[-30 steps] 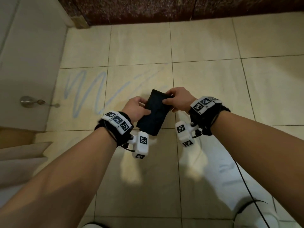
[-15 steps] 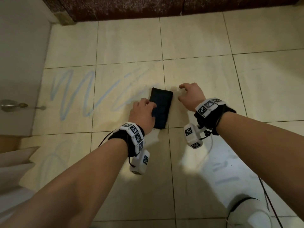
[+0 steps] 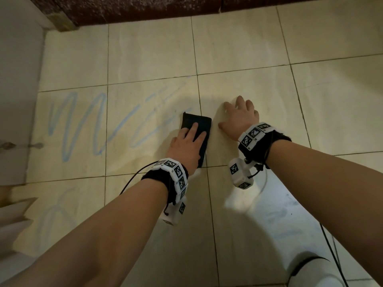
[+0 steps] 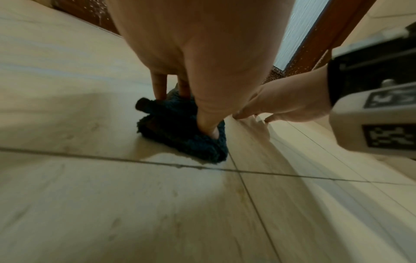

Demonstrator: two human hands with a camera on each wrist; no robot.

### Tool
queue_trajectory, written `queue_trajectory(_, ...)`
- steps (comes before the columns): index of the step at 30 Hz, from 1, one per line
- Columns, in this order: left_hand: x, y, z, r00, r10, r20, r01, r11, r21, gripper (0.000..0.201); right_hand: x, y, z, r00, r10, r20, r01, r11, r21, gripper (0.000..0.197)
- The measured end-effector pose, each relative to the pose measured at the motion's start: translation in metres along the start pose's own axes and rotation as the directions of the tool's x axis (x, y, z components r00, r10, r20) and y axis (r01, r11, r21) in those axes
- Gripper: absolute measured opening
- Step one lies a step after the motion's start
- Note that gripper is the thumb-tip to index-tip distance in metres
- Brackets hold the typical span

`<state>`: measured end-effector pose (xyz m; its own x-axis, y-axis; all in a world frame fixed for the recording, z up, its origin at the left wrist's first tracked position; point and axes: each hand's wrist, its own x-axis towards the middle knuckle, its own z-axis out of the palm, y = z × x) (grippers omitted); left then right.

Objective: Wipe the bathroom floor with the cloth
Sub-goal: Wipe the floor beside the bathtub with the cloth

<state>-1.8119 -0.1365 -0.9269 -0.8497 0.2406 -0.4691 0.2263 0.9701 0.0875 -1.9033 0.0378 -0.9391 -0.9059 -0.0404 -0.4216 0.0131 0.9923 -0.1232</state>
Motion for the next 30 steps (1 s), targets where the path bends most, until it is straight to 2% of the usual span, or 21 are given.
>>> queue_trajectory(5,0.014,-0.005,-0.006,1.000,-0.024,-0.019,0.025,0.999,0.033,0.078,0.004,-0.007,0.008,1.000,0.019,-0.022,-0.019,0.999,-0.032,0.067)
queue_trajectory(16,0.065,-0.027,-0.035,0.992,-0.124,-0.025,0.124,0.992,0.006,0.077,0.014,-0.009,0.002,0.999,0.011,0.054,-0.010,1.000,-0.005,0.081)
queue_trajectory(30,0.118,-0.065,-0.073,0.973,-0.232,0.011,0.232,0.973,-0.006,0.074,0.014,-0.004,0.005,0.991,0.003,0.135,-0.009,0.999,0.044,0.082)
